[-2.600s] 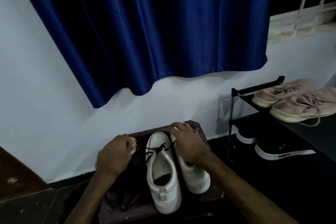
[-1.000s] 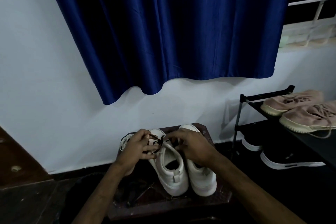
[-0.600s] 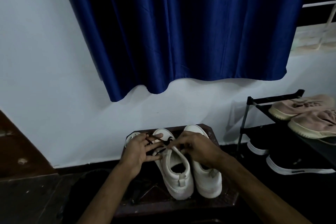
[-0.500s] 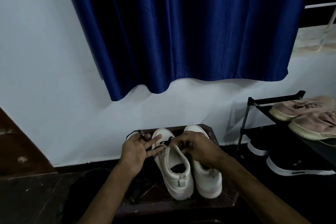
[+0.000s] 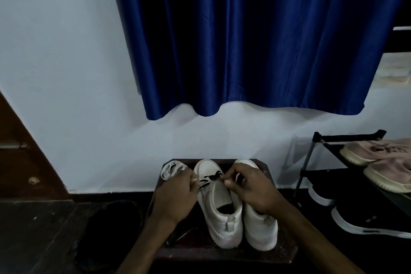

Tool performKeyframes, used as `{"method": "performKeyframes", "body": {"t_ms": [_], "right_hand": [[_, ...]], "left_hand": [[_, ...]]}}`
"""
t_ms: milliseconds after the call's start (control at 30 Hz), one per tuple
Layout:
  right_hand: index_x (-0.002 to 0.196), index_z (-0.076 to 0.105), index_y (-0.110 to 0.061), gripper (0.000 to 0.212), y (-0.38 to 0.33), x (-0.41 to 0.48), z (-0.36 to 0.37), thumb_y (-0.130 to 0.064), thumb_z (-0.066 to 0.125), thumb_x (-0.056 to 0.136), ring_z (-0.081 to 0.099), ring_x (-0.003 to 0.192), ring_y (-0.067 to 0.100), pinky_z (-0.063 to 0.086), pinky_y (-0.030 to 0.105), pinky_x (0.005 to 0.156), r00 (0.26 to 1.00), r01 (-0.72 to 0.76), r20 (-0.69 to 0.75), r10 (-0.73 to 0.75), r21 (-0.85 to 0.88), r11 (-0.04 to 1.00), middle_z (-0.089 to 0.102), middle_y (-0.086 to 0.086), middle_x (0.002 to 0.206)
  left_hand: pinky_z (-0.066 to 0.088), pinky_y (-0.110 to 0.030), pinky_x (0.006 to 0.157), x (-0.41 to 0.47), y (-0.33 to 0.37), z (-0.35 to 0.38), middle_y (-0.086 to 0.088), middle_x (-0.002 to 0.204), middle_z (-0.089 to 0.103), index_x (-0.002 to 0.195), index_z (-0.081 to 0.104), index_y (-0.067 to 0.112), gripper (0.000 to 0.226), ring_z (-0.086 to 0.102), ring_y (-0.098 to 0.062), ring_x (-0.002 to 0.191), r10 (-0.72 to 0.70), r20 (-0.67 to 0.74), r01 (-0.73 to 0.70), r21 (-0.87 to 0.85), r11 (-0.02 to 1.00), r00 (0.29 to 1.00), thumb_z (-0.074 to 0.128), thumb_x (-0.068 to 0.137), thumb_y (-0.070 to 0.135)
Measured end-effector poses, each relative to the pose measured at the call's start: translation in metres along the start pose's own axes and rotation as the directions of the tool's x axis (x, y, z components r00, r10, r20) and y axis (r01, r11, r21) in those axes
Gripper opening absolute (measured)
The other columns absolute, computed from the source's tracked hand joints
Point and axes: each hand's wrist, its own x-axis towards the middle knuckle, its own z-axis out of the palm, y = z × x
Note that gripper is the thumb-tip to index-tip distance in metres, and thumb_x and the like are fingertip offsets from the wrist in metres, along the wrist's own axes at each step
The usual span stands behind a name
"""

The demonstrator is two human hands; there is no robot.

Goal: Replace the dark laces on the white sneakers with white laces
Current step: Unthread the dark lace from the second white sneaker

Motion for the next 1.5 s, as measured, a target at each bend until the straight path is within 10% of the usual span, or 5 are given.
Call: {"method": "performKeyframes", "body": {"t_ms": [167, 667, 967, 1267, 1500], "right_hand": [[0.084, 0.059, -0.031, 0.010, -0.011, 0.012, -0.001, -0.040, 0.062, 0.084, 0.050, 0.095, 0.005, 0.046, 0.038, 0.083, 1.000, -0.006, -0.030, -0.003, -0.273, 0.962, 0.056, -0.016, 0.094], [0.113, 0.061, -0.031, 0.026, -0.031, 0.039, 0.021, -0.028, 0.051, 0.089, 0.044, 0.113, 0.018, 0.036, 0.039, 0.090, 0.959, 0.211, 0.284, -0.025, -0.649, 0.731, 0.046, -0.005, 0.118], [0.074, 0.062, -0.024, 0.019, -0.013, 0.038, 0.010, -0.015, 0.056, 0.090, 0.058, 0.085, 0.002, 0.043, 0.020, 0.076, 0.921, -0.220, -0.320, 0.223, 0.046, 0.975, 0.054, -0.012, 0.095], [0.109, 0.063, -0.030, 0.023, -0.046, 0.044, 0.009, -0.027, 0.052, 0.088, 0.041, 0.122, 0.014, 0.040, 0.040, 0.095, 0.952, 0.164, 0.302, 0.054, -0.651, 0.741, 0.045, -0.013, 0.130], [0.112, 0.062, -0.023, 0.027, -0.058, 0.041, 0.016, -0.022, 0.056, 0.086, 0.041, 0.122, 0.020, 0.032, 0.043, 0.102, 0.955, 0.116, 0.249, 0.158, -0.810, 0.575, 0.046, -0.005, 0.129]], "left_hand": [[0.046, -0.023, 0.091, -0.019, 0.002, 0.043, 0.019, 0.116, 0.055, 0.117, 0.048, 0.036, 0.064, 0.054, 0.003, 0.107, -0.091, 0.004, 0.077, -0.574, 0.815, 0.996, 0.058, 0.068, 0.076], [0.039, -0.009, 0.071, -0.042, -0.001, 0.076, 0.015, 0.090, 0.051, 0.093, 0.047, 0.027, 0.035, 0.054, -0.006, 0.088, -0.127, -0.368, -0.127, -0.592, 0.796, 0.921, 0.059, 0.081, 0.058], [0.039, -0.010, 0.068, -0.043, -0.003, 0.077, 0.014, 0.085, 0.046, 0.090, 0.043, 0.027, 0.034, 0.052, -0.004, 0.082, -0.164, -0.377, -0.099, -0.589, 0.802, 0.912, 0.064, 0.078, 0.051], [0.040, -0.010, 0.064, -0.043, -0.003, 0.077, 0.015, 0.083, 0.047, 0.089, 0.042, 0.030, 0.033, 0.054, -0.005, 0.079, -0.159, -0.365, -0.098, -0.594, 0.799, 0.917, 0.064, 0.079, 0.053], [0.045, -0.014, 0.067, -0.043, -0.003, 0.074, 0.015, 0.089, 0.055, 0.097, 0.048, 0.031, 0.031, 0.060, -0.005, 0.085, -0.109, -0.337, -0.134, -0.620, 0.773, 0.935, 0.064, 0.082, 0.053]]}}
